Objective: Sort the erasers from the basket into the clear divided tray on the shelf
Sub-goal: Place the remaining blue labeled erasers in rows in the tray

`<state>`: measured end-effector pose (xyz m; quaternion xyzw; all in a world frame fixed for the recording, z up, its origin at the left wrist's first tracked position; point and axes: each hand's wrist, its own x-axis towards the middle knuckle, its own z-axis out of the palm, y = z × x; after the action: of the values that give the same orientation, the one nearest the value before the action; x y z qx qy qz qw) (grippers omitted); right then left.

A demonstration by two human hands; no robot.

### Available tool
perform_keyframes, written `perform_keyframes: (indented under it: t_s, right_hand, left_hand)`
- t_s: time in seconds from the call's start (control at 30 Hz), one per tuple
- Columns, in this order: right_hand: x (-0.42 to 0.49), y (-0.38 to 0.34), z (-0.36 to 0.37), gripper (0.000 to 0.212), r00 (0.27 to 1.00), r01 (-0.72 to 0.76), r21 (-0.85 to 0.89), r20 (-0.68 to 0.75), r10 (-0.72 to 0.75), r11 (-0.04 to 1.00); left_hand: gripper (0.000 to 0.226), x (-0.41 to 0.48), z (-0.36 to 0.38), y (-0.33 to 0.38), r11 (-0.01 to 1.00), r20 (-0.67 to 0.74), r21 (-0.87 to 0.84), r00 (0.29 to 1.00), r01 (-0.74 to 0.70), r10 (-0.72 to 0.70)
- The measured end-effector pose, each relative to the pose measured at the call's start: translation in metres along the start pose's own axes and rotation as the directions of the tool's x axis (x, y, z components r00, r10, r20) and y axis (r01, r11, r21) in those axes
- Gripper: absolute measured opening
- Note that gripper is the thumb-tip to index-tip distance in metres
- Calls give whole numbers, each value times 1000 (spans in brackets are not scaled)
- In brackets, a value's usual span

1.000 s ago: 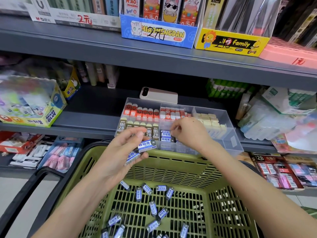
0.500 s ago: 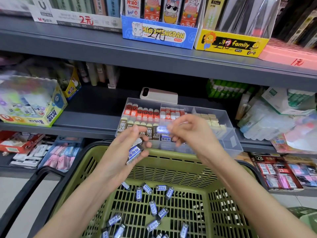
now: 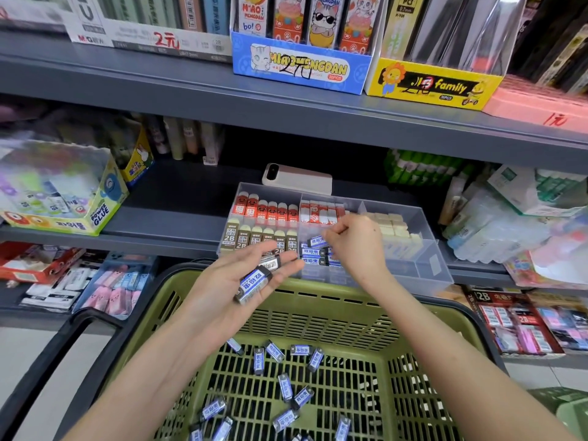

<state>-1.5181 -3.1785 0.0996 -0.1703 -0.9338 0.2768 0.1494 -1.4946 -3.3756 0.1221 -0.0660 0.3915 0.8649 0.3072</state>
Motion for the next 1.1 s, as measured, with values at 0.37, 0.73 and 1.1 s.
perform_keyframes:
  t_s: [0.37, 0.73, 1.1]
  right_hand:
    - [7, -11, 4, 23, 986, 63, -290, 166, -15, 955]
    - [-50, -43, -45, 23, 812, -175, 480, 564, -150, 859]
    - [-29, -19, -68, 14, 929, -189, 738, 347, -125, 648]
  left_hand:
    - [53, 0, 0, -9, 953, -76, 292, 991, -88, 115]
    - [43, -1, 8, -19, 813, 44, 544, 975, -206, 218]
    - [31, 14, 35, -16, 578, 128, 805, 990, -136, 54]
